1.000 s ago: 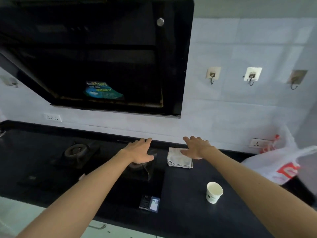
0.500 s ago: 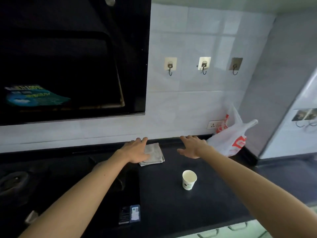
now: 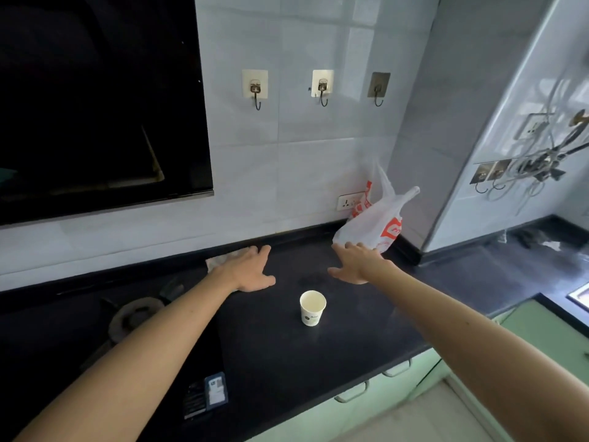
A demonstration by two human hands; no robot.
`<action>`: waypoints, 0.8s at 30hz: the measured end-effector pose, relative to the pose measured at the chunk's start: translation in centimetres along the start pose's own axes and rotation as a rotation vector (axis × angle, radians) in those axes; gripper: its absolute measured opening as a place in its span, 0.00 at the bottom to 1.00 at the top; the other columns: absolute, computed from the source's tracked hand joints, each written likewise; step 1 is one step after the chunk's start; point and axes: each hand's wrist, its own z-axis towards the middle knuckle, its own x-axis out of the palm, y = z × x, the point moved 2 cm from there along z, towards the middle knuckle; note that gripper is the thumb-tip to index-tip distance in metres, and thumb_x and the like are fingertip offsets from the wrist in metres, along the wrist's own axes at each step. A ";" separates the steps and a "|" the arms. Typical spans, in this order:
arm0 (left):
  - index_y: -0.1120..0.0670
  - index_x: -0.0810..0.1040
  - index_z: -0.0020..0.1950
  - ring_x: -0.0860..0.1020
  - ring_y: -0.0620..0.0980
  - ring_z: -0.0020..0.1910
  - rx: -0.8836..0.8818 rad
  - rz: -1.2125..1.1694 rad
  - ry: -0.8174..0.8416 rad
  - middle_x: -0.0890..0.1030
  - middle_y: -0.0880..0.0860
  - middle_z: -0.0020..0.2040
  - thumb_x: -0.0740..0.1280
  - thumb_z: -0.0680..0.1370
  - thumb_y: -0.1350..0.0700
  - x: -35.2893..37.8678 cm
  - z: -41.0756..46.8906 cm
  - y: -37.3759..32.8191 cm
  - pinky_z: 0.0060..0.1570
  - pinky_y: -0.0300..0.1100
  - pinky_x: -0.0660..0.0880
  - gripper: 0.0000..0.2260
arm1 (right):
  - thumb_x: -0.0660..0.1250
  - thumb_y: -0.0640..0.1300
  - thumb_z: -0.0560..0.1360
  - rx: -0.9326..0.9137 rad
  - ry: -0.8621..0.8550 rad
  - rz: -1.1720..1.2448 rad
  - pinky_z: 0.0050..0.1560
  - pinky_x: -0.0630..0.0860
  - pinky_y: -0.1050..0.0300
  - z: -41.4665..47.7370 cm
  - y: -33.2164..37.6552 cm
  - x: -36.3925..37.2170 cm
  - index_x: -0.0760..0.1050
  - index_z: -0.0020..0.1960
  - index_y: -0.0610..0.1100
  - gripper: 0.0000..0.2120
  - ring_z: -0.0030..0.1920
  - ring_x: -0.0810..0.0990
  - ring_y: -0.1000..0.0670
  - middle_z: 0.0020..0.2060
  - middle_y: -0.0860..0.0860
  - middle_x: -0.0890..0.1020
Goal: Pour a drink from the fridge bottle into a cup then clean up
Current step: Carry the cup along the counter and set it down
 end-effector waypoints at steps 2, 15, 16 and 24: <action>0.52 0.54 0.79 0.70 0.58 0.69 0.009 0.011 0.006 0.68 0.57 0.71 0.63 0.76 0.42 0.4 0.9 -0.4 0.64 0.55 0.71 0.35 | 0.57 0.63 0.79 -0.003 0.007 0.005 0.67 0.68 0.36 0.6 -0.5 0.4 0.55 0.78 0.48 0.33 0.70 0.67 0.39 0.72 0.44 0.67; 0.54 0.54 0.79 0.72 0.58 0.66 -0.025 0.012 0.093 0.69 0.57 0.70 0.62 0.78 0.42 6.2 6.0 -2.8 0.62 0.55 0.72 0.35 | 0.59 0.61 0.79 -0.165 0.080 -0.022 0.66 0.68 0.37 5.3 -3.3 6.6 0.55 0.77 0.49 0.32 0.69 0.69 0.40 0.69 0.44 0.69; 0.54 0.54 0.79 0.71 0.58 0.67 -0.033 0.012 0.107 0.69 0.57 0.70 0.62 0.78 0.42 7.0 6.3 -2.9 0.62 0.55 0.71 0.34 | 0.59 0.61 0.79 -0.181 0.092 -0.018 0.66 0.68 0.37 5.7 -3.4 7.4 0.54 0.78 0.49 0.33 0.69 0.68 0.40 0.69 0.44 0.69; 0.54 0.55 0.78 0.69 0.59 0.68 -0.117 -0.030 0.230 0.68 0.58 0.70 0.64 0.77 0.42 12.7 8.1 -3.0 0.65 0.57 0.68 0.35 | 0.59 0.61 0.79 -0.315 0.113 0.124 0.63 0.71 0.42 8.2 -4.0 12.9 0.55 0.77 0.48 0.32 0.66 0.72 0.42 0.67 0.46 0.72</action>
